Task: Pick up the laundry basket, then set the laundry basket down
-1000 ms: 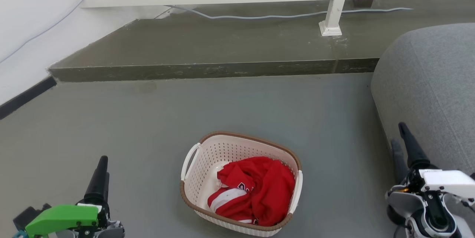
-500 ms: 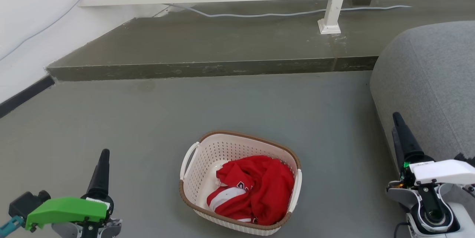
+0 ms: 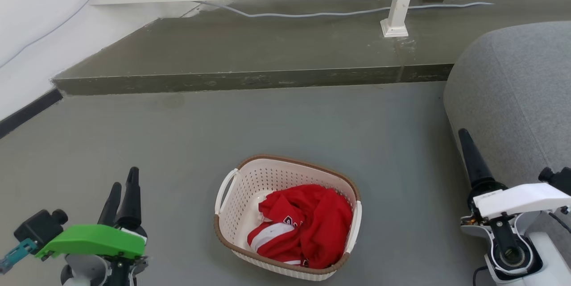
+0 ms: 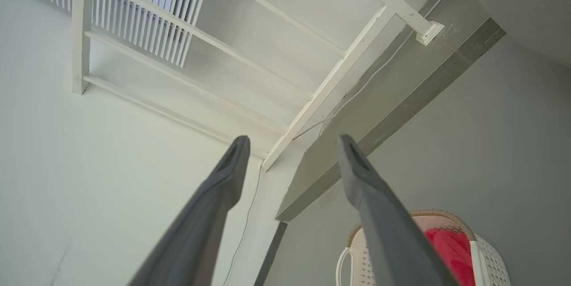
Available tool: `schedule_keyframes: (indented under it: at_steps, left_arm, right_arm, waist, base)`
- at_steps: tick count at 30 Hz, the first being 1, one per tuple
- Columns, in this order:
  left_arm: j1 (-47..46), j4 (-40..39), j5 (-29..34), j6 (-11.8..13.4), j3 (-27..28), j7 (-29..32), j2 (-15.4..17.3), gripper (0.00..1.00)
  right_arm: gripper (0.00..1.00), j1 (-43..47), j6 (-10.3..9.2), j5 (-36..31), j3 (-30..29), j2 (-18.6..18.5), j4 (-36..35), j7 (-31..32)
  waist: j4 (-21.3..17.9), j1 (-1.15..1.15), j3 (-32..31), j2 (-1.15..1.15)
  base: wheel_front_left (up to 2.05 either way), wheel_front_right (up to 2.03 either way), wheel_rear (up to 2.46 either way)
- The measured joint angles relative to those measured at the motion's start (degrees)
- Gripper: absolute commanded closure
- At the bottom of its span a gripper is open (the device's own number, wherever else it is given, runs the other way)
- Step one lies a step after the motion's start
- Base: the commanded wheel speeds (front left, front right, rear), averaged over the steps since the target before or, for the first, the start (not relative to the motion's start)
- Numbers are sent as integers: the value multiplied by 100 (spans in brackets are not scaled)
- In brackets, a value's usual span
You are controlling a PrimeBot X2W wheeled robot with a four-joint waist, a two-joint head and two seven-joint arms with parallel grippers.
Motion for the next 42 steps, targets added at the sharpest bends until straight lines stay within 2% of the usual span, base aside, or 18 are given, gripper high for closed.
schedule_keyframes:
  at_steps: [7,17,28,42]
  left_arm:
    - [-9,-103,666,121,-93,-153,1,0]
    - [-15,-158,1481,243,-240,-341,2,0]
    - [-79,-267,2320,252,-378,-573,1,0]
    - [-83,-360,3437,286,-428,-871,-5,0]
  right_arm:
    - [0,-110,-15,-620,136,-141,-3,-146]
    - [0,-203,-210,-1457,308,-267,0,-348]
    - [0,-254,-303,-2243,550,-305,42,-566]
    - [0,-356,-318,-3253,778,-370,78,-865]
  waist:
    - [-14,0,16,0]
    - [-37,0,37,0]
    - [-52,0,23,0]
    - [-87,0,-15,0]
  base:
    - [0,0,0]
    - [0,0,0]
    - [0,0,0]
    - [0,0,0]
